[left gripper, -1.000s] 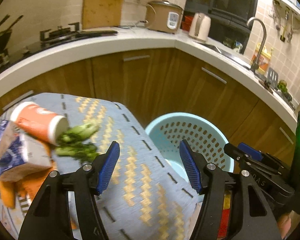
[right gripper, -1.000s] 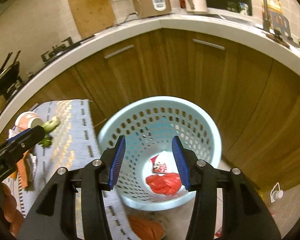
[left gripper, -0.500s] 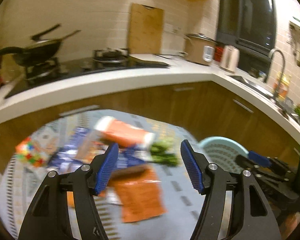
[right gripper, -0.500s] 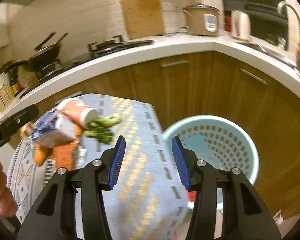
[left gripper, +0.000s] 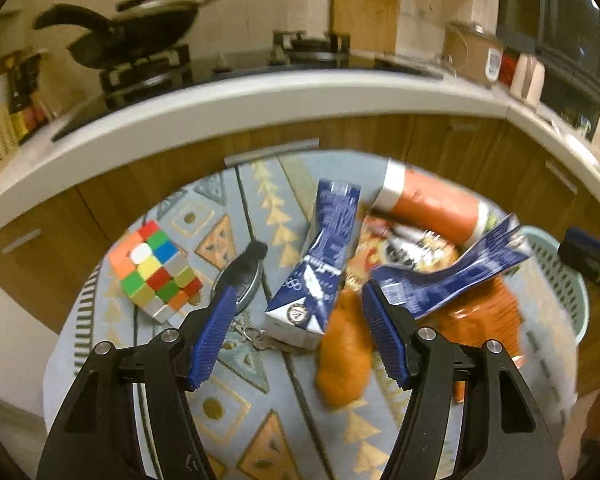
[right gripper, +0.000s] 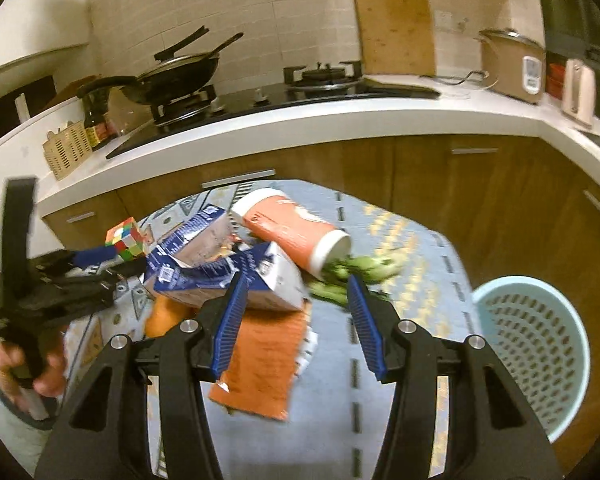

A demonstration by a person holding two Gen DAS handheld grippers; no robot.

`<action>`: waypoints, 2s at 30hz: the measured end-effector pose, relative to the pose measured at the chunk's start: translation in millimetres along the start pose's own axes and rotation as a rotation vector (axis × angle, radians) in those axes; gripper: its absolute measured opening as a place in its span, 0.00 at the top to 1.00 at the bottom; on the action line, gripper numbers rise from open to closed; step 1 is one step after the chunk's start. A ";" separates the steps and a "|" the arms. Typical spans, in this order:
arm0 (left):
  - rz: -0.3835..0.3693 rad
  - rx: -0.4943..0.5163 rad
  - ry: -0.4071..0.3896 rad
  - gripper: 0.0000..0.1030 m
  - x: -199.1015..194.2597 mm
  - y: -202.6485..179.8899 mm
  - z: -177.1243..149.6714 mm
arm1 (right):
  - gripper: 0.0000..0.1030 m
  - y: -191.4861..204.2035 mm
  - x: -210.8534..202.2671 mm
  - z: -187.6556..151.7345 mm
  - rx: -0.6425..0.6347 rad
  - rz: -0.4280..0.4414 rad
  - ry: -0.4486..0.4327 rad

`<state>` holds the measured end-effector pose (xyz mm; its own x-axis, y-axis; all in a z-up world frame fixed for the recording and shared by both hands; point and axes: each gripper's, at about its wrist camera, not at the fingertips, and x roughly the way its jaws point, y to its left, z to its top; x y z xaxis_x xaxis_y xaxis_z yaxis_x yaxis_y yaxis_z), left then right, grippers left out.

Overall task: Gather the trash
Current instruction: 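Move both tools back over the table toward the blue cartons, then grasp a blue milk carton with the left tool while the right tool grasps another carton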

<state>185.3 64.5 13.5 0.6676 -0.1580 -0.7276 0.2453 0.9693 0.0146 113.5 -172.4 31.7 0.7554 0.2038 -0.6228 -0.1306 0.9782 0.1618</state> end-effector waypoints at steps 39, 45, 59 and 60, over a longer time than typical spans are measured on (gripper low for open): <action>-0.023 -0.082 0.075 0.65 -6.8 35.3 -53.8 | 0.32 81.8 56.0 -8.3 -0.322 0.016 0.111; -0.008 -0.073 0.110 0.62 16.0 24.4 -43.8 | 0.51 94.3 73.5 -6.8 -0.411 0.009 0.182; -0.063 -0.092 -0.086 0.67 -37.8 2.9 -26.1 | 0.66 79.9 8.7 9.6 -0.328 -0.005 0.008; -0.072 -0.088 -0.102 0.67 -43.2 0.3 -23.6 | 0.66 76.5 1.7 11.8 -0.317 -0.012 -0.009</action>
<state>140.0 76.0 28.7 0.7197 -0.2417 -0.6509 0.2358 0.9668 -0.0984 112.3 -97.8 52.0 0.7635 0.1932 -0.6163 -0.3142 0.9448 -0.0931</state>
